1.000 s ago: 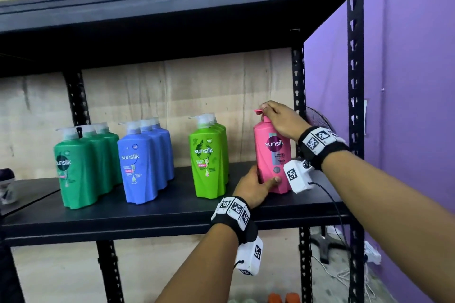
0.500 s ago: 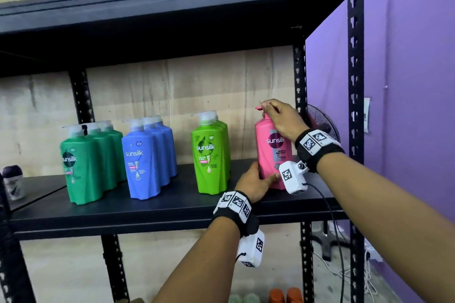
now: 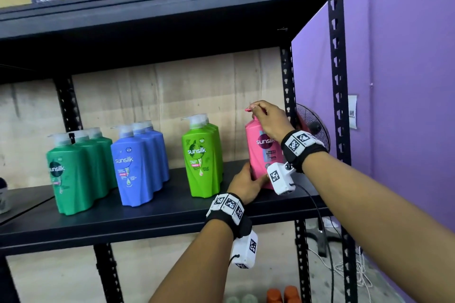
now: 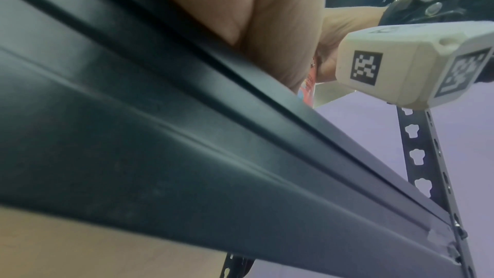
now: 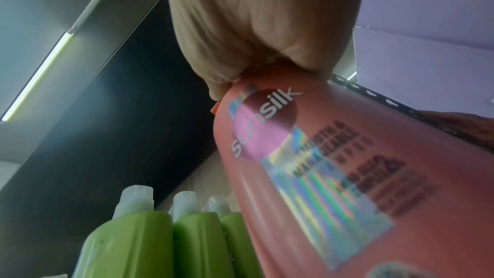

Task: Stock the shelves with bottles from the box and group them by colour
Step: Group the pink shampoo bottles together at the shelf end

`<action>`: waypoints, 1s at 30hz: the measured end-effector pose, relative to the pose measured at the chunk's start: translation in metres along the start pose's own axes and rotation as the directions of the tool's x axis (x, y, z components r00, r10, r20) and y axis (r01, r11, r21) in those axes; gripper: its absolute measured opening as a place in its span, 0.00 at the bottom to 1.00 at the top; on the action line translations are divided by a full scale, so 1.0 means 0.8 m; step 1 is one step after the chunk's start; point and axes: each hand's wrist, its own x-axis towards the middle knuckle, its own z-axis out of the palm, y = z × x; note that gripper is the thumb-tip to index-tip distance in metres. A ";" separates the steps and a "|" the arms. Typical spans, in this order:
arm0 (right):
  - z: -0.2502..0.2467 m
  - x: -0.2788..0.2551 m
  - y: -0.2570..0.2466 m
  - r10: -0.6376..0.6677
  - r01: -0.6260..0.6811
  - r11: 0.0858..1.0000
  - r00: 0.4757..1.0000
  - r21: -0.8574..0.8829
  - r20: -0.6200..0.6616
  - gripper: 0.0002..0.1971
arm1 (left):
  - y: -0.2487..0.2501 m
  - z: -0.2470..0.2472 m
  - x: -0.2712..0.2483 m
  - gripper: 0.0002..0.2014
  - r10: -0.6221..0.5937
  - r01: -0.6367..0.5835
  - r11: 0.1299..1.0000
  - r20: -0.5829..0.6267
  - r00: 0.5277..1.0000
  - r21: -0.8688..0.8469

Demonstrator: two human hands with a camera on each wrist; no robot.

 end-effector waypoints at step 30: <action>-0.014 -0.118 -0.017 -0.125 0.073 0.907 0.987 -0.416 -0.098 0.24 | 0.028 -0.030 -0.062 0.11 0.123 -0.114 0.992 -0.270 0.955 0.050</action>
